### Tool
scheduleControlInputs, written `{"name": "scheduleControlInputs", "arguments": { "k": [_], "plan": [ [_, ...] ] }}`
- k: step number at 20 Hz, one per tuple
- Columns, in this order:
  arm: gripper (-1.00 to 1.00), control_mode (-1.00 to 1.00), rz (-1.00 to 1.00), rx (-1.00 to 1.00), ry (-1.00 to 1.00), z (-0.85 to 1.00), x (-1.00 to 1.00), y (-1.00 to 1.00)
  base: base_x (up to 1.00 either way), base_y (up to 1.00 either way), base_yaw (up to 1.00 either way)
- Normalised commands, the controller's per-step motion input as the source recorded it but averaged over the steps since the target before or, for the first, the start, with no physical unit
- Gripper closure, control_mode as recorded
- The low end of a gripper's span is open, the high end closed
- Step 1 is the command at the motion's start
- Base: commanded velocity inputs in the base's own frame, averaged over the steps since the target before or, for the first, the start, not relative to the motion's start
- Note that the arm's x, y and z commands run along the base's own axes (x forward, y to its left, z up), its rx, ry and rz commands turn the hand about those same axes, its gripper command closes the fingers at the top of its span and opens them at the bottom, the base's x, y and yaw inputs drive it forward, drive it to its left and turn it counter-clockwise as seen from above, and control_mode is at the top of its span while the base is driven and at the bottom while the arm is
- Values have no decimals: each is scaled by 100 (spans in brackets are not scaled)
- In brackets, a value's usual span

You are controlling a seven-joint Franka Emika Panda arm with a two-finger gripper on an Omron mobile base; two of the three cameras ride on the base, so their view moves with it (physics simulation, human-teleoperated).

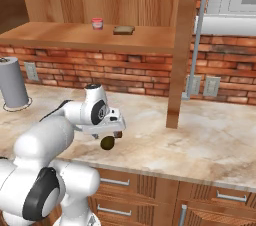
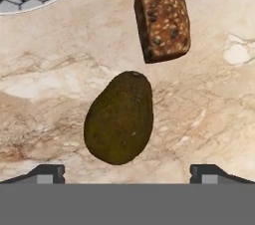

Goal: Pick the avocado and bread from the counter and place them on the plate. Then pick the jam from the cabinet and place it next to the plate. Lastly close the cabinet door.

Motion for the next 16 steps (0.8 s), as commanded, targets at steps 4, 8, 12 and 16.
{"name": "scheduleControlInputs", "arguments": {
  "k": [4, 8, 12, 16],
  "plan": [
    [-100, -100, 1, 0, 0, -26, 10, -7, 0, 0, 0],
    [-100, -100, 0, 2, 0, -12, 0, 0, 0, 0, 0],
    [-100, -100, 0, 6, 0, -13, 1, 0, 0, 0, 0],
    [-100, -100, 0, 7, -2, -11, 0, 0, 0, 0, 0]
  ]
}}
